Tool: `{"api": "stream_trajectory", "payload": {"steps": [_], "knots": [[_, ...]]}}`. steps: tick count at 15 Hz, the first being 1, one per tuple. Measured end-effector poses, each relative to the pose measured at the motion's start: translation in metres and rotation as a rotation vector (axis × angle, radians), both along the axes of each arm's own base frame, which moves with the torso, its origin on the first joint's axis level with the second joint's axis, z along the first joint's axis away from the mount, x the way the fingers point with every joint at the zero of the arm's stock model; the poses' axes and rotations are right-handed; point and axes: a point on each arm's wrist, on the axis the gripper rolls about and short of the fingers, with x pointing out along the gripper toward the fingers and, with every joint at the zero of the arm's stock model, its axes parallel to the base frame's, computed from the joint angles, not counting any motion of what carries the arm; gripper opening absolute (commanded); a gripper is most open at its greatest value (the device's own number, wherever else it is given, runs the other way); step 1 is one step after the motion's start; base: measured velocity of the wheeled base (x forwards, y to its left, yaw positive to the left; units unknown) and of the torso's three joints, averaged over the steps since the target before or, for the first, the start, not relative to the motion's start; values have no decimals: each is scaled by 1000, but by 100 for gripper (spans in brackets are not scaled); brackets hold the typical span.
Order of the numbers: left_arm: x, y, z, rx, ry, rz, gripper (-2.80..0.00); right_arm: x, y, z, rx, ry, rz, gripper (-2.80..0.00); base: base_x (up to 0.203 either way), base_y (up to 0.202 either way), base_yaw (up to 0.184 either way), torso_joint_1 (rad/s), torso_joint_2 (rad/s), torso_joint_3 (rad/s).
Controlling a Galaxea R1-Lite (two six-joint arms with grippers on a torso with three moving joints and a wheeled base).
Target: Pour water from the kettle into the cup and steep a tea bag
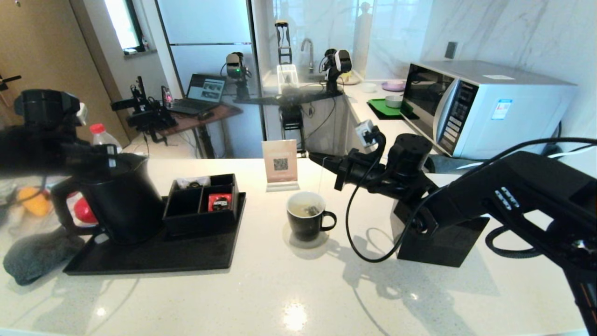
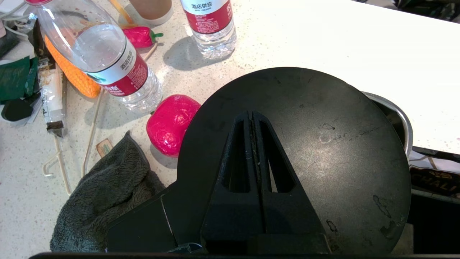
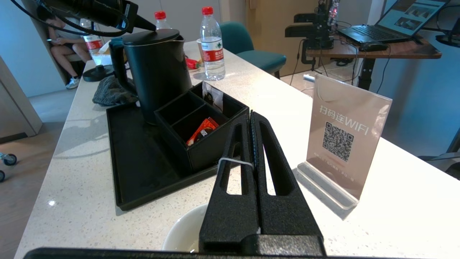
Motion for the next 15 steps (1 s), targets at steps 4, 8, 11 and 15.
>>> {"api": "stream_trajectory", "payload": {"steps": [4,8,11,15], "knots": [[-1,-1,2,1,-2,-3,-280,1,0,-3,-2,2,-1,-280,0,0,0,0,0,0],[-5,-8,10,3,-15,-19,-280,2,-1,-3,-3,3,-6,-280,0,0,0,0,0,0],[-12,-15,21,8,-42,-36,-280,3,-3,-2,-1,0,-10,-280,0,0,0,0,0,0],[-32,-30,25,5,-38,-63,-280,2,-4,-3,1,-8,-11,-280,0,0,0,0,0,0]]}}
